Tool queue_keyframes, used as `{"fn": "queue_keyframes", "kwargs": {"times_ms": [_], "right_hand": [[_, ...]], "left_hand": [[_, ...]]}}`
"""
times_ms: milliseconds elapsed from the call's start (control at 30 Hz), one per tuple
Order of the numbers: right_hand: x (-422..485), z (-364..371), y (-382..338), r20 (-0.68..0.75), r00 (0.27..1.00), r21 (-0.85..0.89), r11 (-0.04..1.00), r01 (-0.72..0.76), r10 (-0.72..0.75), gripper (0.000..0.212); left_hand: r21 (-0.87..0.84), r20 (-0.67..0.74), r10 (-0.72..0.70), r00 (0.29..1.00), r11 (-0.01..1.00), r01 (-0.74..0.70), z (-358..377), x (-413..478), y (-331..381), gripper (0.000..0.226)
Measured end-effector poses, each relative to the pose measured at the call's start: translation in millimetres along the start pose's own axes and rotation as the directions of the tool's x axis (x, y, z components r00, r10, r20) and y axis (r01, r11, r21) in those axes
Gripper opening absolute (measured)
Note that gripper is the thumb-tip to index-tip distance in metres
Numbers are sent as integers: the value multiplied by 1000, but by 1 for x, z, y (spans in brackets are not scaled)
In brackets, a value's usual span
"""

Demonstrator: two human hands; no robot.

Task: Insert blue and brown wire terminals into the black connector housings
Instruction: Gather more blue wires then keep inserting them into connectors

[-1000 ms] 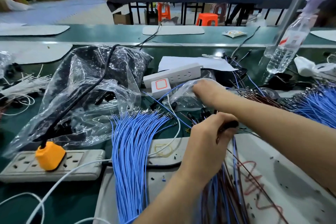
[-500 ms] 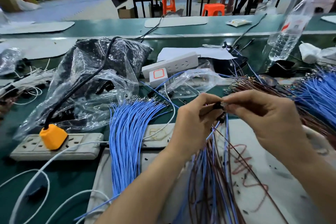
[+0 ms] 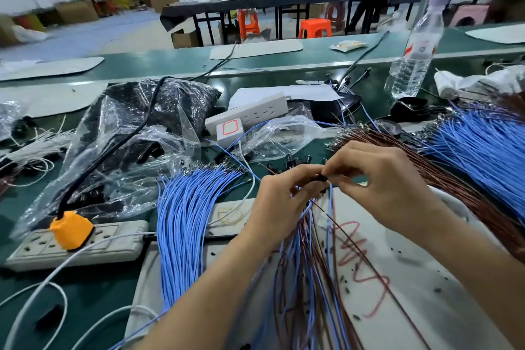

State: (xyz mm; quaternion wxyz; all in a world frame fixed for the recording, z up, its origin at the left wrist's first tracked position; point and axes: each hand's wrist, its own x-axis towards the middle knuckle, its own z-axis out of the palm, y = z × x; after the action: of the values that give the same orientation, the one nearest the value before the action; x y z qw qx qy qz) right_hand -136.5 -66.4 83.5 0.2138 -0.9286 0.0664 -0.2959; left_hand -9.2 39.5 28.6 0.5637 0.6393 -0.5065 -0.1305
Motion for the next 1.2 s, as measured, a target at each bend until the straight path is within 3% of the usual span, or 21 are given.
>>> {"fn": "queue_keyframes", "kwargs": {"times_ms": [100, 233, 333, 467, 633, 700, 833, 900, 1000, 1100, 1200], "right_hand": [[3, -10, 3, 102, 987, 235, 961, -149, 128, 17], [-1, -11, 10, 163, 920, 605, 700, -379, 358, 17], [-6, -1, 11, 167, 900, 685, 609, -400, 403, 16], [-6, 4, 14, 165, 902, 727, 569, -385, 400, 18], [-6, 10, 20, 221, 878, 772, 473, -424, 425, 19], [-7, 11, 22, 226, 879, 766, 481, -427, 420, 17], [-11, 13, 21, 103, 927, 636, 693, -340, 360, 13], [-12, 13, 19, -7, 931, 632, 724, -278, 364, 13], [-13, 6, 19, -134, 894, 715, 667, -211, 427, 7], [-15, 3, 17, -61, 876, 813, 533, -235, 479, 19], [-17, 9, 12, -32, 883, 799, 543, -259, 469, 16]], "left_hand": [[-47, 38, -39, 999, 998, 41, 2, 0, 1, 20], [-125, 79, -48, 996, 990, 58, 1, 0, 5, 24], [-160, 67, -56, 996, 985, 66, 1, 2, 5, 22], [-248, 68, -71, 995, 965, 86, 0, 2, 8, 13], [-202, 106, -91, 990, 973, 111, -3, 2, 6, 13], [-194, 107, -99, 989, 974, 119, -3, 2, 5, 14], [-192, 102, -100, 990, 974, 119, -3, 3, 5, 18], [-190, 78, -87, 993, 977, 100, -3, 3, 5, 19], [-193, 58, -59, 997, 979, 69, -3, 3, 5, 17], [-217, 55, -22, 998, 976, 34, -2, 3, 7, 22], [-206, 66, 7, 998, 979, 7, 0, 2, 6, 26]]}}
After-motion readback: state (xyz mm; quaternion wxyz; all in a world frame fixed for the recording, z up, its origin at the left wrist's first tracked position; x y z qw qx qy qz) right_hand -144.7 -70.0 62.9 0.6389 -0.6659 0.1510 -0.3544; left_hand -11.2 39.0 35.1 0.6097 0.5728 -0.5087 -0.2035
